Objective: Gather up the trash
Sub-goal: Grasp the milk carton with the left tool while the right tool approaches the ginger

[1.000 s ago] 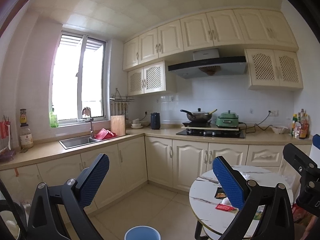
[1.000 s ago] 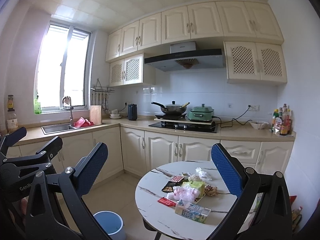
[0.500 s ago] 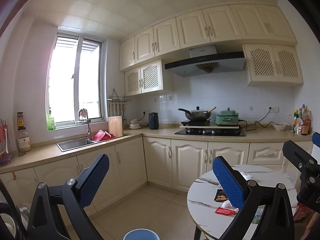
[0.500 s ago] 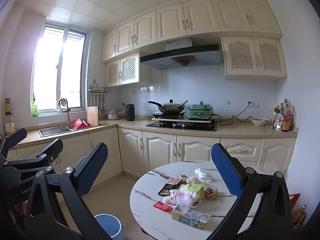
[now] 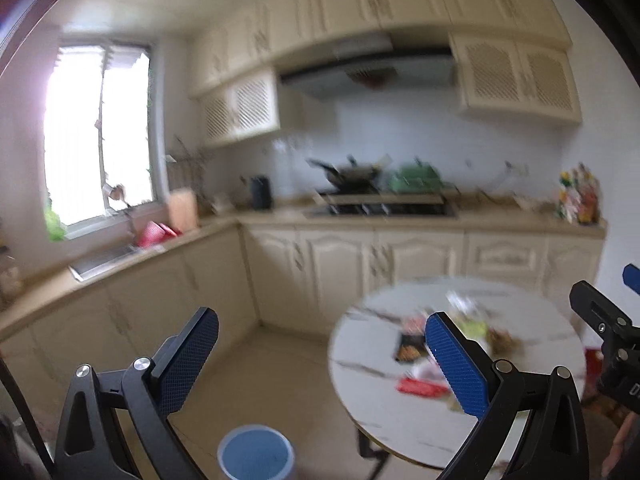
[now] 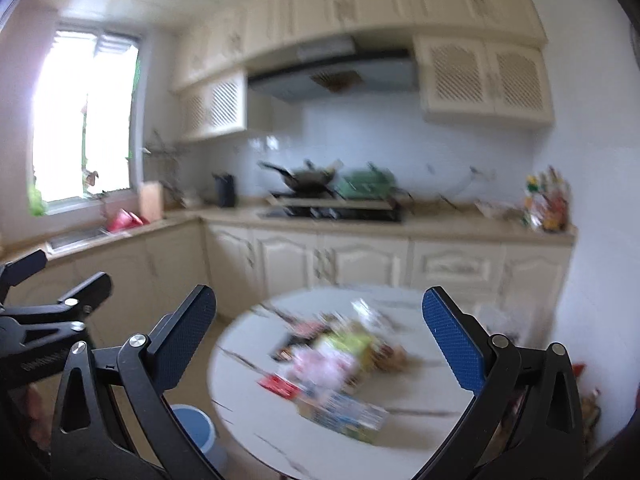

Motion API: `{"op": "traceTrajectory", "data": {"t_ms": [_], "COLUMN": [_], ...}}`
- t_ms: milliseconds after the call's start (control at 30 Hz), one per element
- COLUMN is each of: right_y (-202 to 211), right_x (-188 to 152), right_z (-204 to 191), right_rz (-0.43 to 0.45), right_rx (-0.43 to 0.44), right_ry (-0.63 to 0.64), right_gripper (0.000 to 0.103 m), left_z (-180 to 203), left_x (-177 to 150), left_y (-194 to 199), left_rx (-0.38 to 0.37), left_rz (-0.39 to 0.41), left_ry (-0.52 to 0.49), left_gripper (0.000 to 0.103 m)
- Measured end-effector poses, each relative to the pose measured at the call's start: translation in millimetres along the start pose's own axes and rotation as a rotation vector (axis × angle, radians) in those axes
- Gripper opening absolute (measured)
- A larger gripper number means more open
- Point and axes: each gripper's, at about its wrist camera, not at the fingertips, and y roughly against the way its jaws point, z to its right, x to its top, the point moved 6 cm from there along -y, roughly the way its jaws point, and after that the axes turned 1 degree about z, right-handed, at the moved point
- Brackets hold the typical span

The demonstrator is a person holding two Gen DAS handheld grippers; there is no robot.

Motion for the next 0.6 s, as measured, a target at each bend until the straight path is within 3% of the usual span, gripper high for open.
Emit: {"op": "traceTrajectory", "data": {"t_ms": [267,433,600], "right_y": [-54.1,-80.1,-98.3], "right_x": [-75.3,-120.9,-152.3], "right_z": [72.9,110.8,136.1], "right_rz": [-0.204,-0.324,-0.410], "right_rx": [-0.107,-0.153,-0.176], "right_ry": [-0.055,-0.094,-0.090], "right_gripper": [0.103,0.103,0.103], "left_z": [50.1,88.9,101.0], "left_x": [-24.5,-50.3,-53.5], "left_y": [-106.3,-171.9,-204.4], "left_rx": [-0.125,-0.258,-0.262], "left_rz": [-0.217,-0.401,-0.450], "left_ry": [-0.088,-0.107,-0.098], "left_gripper": [0.102,0.102,0.102]}}
